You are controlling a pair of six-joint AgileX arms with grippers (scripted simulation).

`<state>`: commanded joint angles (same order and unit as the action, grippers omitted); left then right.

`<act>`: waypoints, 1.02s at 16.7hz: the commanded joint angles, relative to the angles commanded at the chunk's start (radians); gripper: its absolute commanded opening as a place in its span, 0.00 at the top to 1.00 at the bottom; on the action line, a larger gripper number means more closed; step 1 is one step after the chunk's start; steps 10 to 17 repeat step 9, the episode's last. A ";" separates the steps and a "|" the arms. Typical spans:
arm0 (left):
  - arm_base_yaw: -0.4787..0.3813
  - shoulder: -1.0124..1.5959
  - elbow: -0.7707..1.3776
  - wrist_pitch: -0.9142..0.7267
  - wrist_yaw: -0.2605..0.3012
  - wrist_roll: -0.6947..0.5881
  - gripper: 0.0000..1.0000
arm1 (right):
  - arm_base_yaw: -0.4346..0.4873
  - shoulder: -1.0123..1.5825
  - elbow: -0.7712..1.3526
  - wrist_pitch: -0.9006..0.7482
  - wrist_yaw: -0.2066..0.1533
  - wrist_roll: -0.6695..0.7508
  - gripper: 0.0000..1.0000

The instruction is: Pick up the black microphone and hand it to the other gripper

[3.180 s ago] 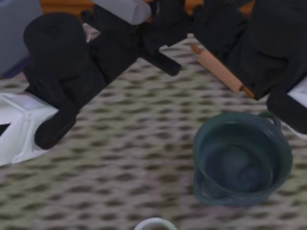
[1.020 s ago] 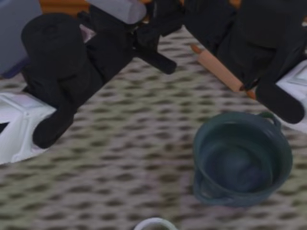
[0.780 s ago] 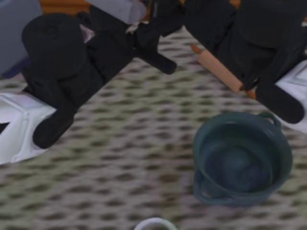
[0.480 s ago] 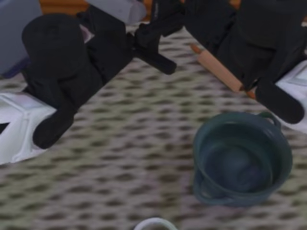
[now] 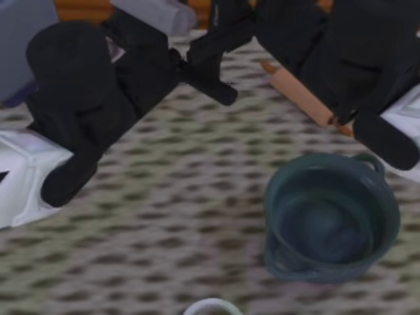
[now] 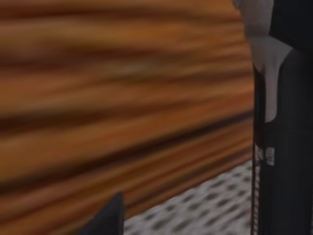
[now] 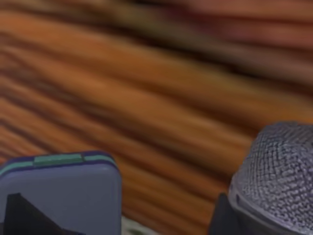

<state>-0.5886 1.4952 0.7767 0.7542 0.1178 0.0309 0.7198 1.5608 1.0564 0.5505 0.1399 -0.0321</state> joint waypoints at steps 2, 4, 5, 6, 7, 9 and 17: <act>0.012 -0.058 -0.047 -0.012 0.005 -0.001 0.00 | -0.021 -0.023 -0.025 -0.003 -0.026 0.001 1.00; 0.028 -0.142 -0.112 -0.030 0.012 -0.002 0.00 | -0.052 -0.059 -0.054 -0.002 -0.059 0.004 1.00; 0.035 -0.186 -0.146 -0.038 0.016 -0.002 0.00 | -0.066 -0.077 -0.066 -0.001 -0.074 0.004 1.00; 0.041 -0.225 -0.176 -0.046 0.020 -0.002 0.00 | -0.081 -0.093 -0.079 -0.001 -0.089 0.005 1.00; 0.047 -0.253 -0.200 -0.050 0.024 -0.002 0.00 | -0.092 -0.106 -0.091 -0.001 -0.101 0.006 1.00; 0.051 -0.277 -0.222 -0.054 0.027 -0.001 0.00 | -0.104 -0.116 -0.103 -0.003 -0.111 0.006 1.00; 0.051 -0.277 -0.222 -0.054 0.027 -0.001 0.00 | -0.104 -0.116 -0.103 -0.003 -0.111 0.006 1.00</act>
